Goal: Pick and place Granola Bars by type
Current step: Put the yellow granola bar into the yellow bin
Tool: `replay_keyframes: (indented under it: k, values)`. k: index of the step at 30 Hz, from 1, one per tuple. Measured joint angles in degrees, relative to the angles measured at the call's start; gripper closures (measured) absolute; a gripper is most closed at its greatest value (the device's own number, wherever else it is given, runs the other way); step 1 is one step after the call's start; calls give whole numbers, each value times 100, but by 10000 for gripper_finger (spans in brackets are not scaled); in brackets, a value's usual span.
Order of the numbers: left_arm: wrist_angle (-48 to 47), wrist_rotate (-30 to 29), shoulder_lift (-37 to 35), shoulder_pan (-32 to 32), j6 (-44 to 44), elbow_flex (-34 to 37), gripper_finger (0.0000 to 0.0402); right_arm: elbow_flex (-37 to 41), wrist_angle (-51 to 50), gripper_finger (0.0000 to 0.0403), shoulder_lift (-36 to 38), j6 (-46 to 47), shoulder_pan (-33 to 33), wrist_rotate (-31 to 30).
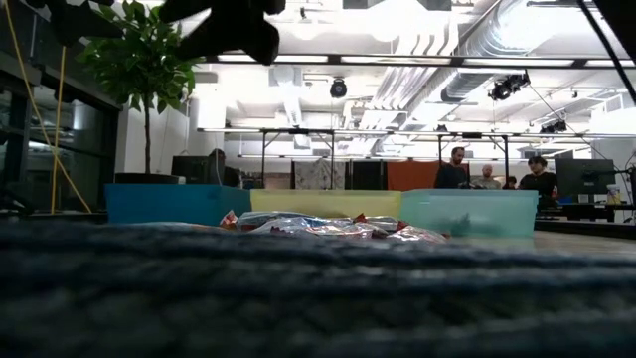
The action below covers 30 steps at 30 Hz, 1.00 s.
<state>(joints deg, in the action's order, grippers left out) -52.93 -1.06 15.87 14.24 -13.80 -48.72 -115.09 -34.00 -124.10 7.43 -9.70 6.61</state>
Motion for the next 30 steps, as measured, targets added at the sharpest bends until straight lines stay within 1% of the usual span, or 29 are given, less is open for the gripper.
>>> replay_keyframes:
  k: [4,9,14,18,21,27,30]
  values:
    - [0,-1,-1,1,1,0,129,-467,-357,212,-227,-33,45,39]
    - [1,-2,0,0,0,-1,129,-798,-464,212,-414,-152,106,80]
    - [2,-2,-1,0,0,-1,129,-791,-581,212,-574,-332,154,245]
    - [1,-2,-1,0,0,-1,129,-789,-703,212,-862,-508,127,488]
    - [2,-2,-1,0,2,-1,129,-785,-782,212,-1097,-820,70,607]
    - [2,-2,-1,0,0,-1,129,-782,-870,212,-1307,-1464,-12,514]
    - [2,-2,-1,0,1,-1,129,-782,-861,212,-1316,-1917,-39,251]
